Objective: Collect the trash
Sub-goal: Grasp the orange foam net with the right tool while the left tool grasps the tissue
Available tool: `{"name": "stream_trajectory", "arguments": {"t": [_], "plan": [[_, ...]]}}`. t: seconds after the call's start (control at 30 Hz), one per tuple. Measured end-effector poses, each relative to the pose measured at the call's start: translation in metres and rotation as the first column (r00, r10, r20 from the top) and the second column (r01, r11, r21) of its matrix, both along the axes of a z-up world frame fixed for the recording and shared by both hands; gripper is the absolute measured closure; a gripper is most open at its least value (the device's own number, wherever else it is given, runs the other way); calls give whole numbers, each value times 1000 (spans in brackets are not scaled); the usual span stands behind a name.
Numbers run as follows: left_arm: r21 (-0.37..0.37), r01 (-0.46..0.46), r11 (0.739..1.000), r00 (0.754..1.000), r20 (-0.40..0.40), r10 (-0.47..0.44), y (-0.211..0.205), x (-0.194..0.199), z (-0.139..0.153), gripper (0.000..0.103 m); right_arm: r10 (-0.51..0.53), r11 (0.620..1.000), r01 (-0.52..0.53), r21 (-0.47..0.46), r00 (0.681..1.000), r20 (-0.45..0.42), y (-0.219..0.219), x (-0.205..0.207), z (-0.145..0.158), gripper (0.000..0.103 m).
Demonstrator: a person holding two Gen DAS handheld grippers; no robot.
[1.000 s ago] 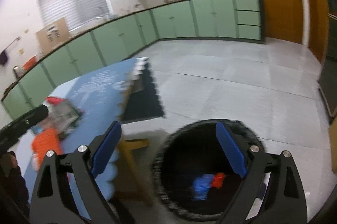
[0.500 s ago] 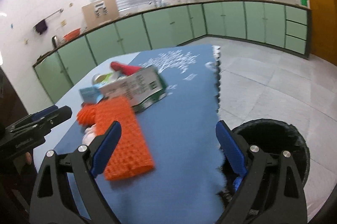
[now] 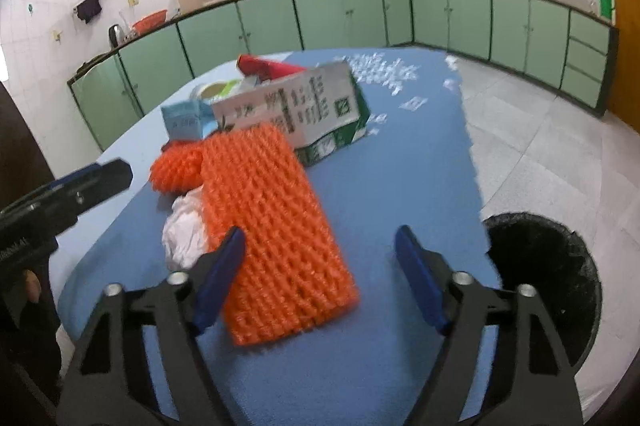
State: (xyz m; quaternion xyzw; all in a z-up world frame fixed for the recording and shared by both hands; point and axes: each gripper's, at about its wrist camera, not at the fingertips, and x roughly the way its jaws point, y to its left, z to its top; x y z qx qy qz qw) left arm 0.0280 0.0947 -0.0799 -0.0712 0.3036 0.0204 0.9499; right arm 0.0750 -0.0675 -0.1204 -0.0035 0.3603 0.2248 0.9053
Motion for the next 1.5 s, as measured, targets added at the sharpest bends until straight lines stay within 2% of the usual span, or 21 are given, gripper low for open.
{"name": "stream_trajectory", "arguments": {"t": [0.03,0.07,0.2,0.23,0.53,0.73,0.8,1.03,1.17,1.5], "plan": [[-2,1,1000,1000,-1,-1,0,0,0,36,10,1000,-10,6,1000,-13,1,1,-2,49],[-4,2,1000,1000,-4,-2,0,0,0,36,20,1000,-20,14,1000,-24,1,2,-3,53],[-4,10,1000,1000,-9,-10,-3,1,-1,36,61,998,-61,20,998,-25,5,-2,-2,86],[-3,16,1000,1000,-12,-16,-4,1,-1,36,62,998,-61,20,998,-20,4,-3,0,91],[-8,73,997,997,-31,-73,-28,4,-4,36,-8,996,5,87,999,40,-30,-10,30,92],[-18,97,995,993,-62,-98,-42,11,-14,36,-70,993,66,94,996,47,-52,-6,35,92],[-16,101,995,992,-77,-102,-46,14,-18,40,-81,992,77,97,996,45,-56,-6,34,92],[-23,127,992,983,-129,-128,-54,23,-34,74,-82,993,79,85,996,38,-55,-5,31,92],[-21,127,992,986,-108,-128,-53,19,-27,80,-76,994,72,81,996,46,-52,-7,34,92],[-14,173,985,985,6,-173,-61,4,16,80,-95,991,84,103,990,107,-59,-16,65,92]]}}
